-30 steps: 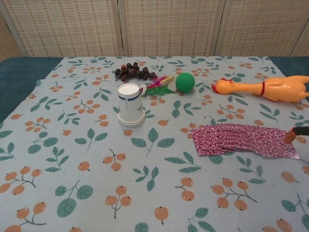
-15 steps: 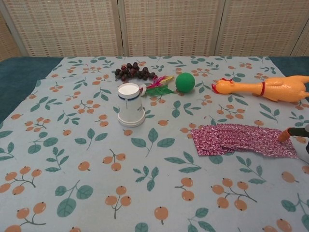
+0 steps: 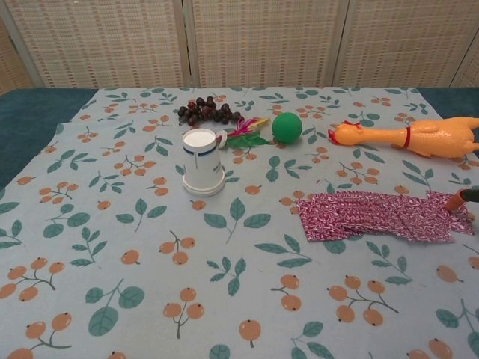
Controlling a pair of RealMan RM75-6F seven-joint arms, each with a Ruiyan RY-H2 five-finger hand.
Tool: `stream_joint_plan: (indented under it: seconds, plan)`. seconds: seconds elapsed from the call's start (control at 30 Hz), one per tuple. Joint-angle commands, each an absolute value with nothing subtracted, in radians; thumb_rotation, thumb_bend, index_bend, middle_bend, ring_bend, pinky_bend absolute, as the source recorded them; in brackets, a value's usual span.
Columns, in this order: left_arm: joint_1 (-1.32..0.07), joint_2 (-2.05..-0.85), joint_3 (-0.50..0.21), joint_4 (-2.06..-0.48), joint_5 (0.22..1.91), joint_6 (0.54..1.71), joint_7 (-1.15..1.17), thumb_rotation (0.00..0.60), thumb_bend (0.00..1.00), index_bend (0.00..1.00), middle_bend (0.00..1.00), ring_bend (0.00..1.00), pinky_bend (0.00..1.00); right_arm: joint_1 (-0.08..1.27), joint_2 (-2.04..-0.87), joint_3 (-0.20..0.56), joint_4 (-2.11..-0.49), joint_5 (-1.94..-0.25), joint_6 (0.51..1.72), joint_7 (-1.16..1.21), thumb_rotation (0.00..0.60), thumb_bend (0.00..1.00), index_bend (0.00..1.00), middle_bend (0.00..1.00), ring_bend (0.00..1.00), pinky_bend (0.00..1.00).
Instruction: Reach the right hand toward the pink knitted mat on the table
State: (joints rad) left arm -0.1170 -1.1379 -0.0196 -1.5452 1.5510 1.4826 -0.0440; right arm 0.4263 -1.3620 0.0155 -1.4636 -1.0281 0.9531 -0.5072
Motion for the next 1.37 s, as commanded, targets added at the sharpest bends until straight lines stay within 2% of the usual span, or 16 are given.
stream_joint_plan:
  seconds: [0.03,0.5,0.7,0.83,0.9,0.93,0.97,1.0,1.03,1.07,1.1,1.17,1.37]
  plan:
    - [-0.117,-1.138,-0.02,-1.546,1.551,1.483,-0.043,0.6,0.49,0.18,0.12,0.13,0.34,0.43,-1.359,0.032,-1.448,-0.989,0.947,-0.502,0.6,0.76,0.19,0.77,0.85,0.95]
    - [-0.118,-1.137,-0.016,-1.55,1.55,1.476,-0.033,0.6,0.49,0.18,0.12,0.13,0.34,0.446,-1.355,0.057,-1.399,-0.91,0.929,-0.481,0.6,0.76,0.19,0.77,0.85,0.95]
    - [-0.119,-1.136,-0.016,-1.552,1.55,1.474,-0.032,0.6,0.49,0.18,0.12,0.13,0.34,0.422,-1.336,0.061,-1.436,-0.964,1.011,-0.453,0.6,0.76,0.19,0.77,0.85,0.95]
    - [-0.118,-1.136,-0.014,-1.553,1.55,1.473,-0.03,0.6,0.49,0.18,0.12,0.13,0.34,0.376,-1.307,0.05,-1.494,-1.088,1.112,-0.363,0.6,0.76,0.19,0.77,0.84,0.94]
    - [-0.117,-1.136,-0.014,-1.553,1.55,1.474,-0.027,0.6,0.49,0.18,0.12,0.13,0.34,0.349,-1.297,0.036,-1.505,-1.18,1.171,-0.296,0.6,0.7,0.18,0.74,0.76,0.92]
    - [-0.117,-1.136,-0.014,-1.554,1.551,1.476,-0.025,0.6,0.49,0.18,0.12,0.13,0.34,0.331,-1.296,0.028,-1.494,-1.246,1.221,-0.249,0.6,0.62,0.16,0.67,0.67,0.89]
    - [-0.116,-1.136,-0.014,-1.554,1.552,1.477,-0.023,0.6,0.49,0.18,0.12,0.13,0.34,0.315,-1.303,0.023,-1.476,-1.291,1.267,-0.22,0.6,0.51,0.15,0.55,0.51,0.81]
    - [-0.116,-1.137,-0.013,-1.553,1.553,1.477,-0.021,0.6,0.49,0.18,0.12,0.13,0.34,0.299,-1.313,0.023,-1.455,-1.323,1.313,-0.201,0.6,0.44,0.14,0.47,0.41,0.73]
    - [-0.117,-1.138,-0.013,-1.552,1.554,1.476,-0.017,0.6,0.49,0.18,0.12,0.13,0.34,0.283,-1.33,0.026,-1.426,-1.353,1.368,-0.2,0.6,0.33,0.12,0.33,0.24,0.57]
    - [-0.118,-1.139,-0.013,-1.552,1.555,1.476,-0.014,0.6,0.49,0.18,0.12,0.13,0.34,0.273,-1.341,0.03,-1.406,-1.372,1.404,-0.206,0.6,0.27,0.1,0.22,0.12,0.43]
    - [-0.118,-1.139,-0.013,-1.552,1.556,1.476,-0.012,0.6,0.49,0.18,0.12,0.13,0.34,0.263,-1.352,0.036,-1.39,-1.384,1.437,-0.211,0.6,0.23,0.08,0.14,0.06,0.34]
    - [-0.118,-1.139,-0.01,-1.553,1.559,1.476,-0.006,0.6,0.49,0.18,0.12,0.13,0.34,0.242,-1.372,0.051,-1.367,-1.407,1.507,-0.214,0.6,0.18,0.03,0.02,0.0,0.21]
    - [-0.116,-1.139,-0.011,-1.559,1.554,1.477,0.009,0.6,0.49,0.18,0.13,0.13,0.34,0.195,-1.369,0.045,-1.342,-1.518,1.648,-0.148,0.6,0.15,0.0,0.0,0.0,0.18]
